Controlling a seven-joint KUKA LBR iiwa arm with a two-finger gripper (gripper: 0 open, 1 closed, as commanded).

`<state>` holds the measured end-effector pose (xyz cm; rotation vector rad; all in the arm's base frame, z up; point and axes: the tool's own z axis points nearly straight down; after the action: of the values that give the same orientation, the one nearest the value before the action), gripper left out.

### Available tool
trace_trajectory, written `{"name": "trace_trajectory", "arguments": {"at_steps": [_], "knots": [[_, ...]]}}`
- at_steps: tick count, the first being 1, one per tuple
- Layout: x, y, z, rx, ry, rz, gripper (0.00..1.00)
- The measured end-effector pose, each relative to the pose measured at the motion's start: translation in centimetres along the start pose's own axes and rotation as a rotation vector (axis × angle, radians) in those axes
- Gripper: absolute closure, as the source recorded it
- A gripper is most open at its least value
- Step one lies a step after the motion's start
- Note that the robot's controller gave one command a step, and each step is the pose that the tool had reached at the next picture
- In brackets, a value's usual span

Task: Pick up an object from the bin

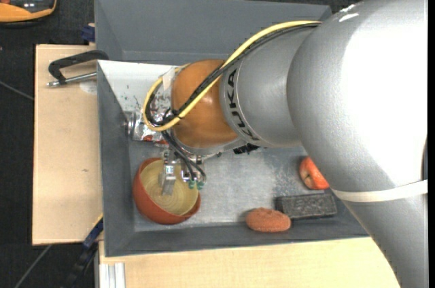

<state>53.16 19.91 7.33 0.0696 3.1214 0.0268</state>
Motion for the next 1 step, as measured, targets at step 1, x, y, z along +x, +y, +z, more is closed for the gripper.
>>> {"name": "trace_trajectory", "arguments": {"at_steps": [1], "knots": [[0.30,2.08,-5.43,-0.003,-0.006,0.127,1.00]]}}
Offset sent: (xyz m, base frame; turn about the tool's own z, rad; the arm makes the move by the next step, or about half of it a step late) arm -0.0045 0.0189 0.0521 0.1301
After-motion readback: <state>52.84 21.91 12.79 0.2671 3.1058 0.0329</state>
